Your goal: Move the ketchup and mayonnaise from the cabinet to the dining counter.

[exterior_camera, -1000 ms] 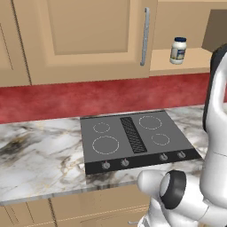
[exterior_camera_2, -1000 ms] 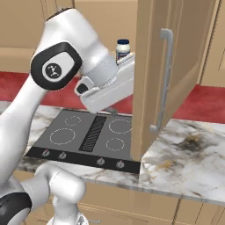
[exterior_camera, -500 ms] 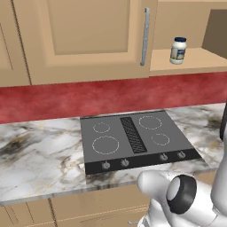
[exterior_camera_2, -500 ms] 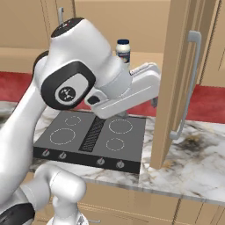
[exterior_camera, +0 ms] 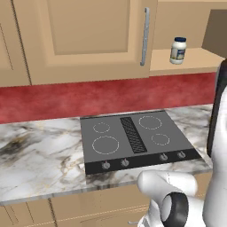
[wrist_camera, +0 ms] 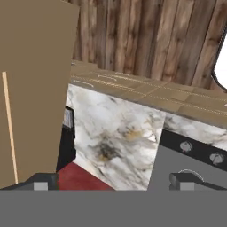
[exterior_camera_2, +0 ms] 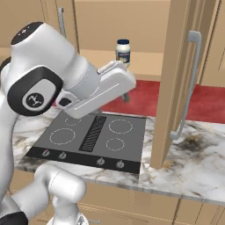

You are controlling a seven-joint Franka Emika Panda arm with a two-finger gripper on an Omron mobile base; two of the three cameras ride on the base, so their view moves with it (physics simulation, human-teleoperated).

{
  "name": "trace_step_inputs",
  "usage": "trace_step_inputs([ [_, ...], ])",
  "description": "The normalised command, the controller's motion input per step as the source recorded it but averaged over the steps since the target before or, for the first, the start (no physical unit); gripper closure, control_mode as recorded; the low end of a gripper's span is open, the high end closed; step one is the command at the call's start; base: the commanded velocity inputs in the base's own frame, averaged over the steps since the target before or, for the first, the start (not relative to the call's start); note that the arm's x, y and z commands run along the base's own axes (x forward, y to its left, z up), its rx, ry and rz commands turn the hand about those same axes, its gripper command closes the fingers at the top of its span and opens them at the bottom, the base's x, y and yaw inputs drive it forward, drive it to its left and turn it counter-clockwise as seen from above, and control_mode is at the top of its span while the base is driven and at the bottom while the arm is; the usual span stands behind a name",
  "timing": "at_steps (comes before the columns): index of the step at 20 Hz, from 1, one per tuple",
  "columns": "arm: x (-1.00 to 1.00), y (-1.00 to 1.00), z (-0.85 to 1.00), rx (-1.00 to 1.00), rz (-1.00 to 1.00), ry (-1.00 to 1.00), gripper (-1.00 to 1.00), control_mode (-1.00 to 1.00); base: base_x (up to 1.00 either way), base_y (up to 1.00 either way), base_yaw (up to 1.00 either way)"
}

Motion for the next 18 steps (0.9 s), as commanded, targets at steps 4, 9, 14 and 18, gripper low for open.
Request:
trace_step_inputs([
  [4, 0.05, 0.8, 0.08, -0.12, 0.11, 0.01, -1.0, -1.0, 0.0, 0.0, 0.0],
  [9, 0.01, 0.68, 0.05, -0.06, 0.34, 0.08, -1.0, -1.0, 0.0, 0.0, 0.0],
  [14, -0.03, 0.61, 0.08, -0.03, 0.55, 0.15, -1.0, -1.0, 0.0, 0.0, 0.0],
  [18, -0.06, 0.54, 0.12, -0.02, 0.65, 0.17, -1.0, -1.0, 0.0, 0.0, 0.0],
])
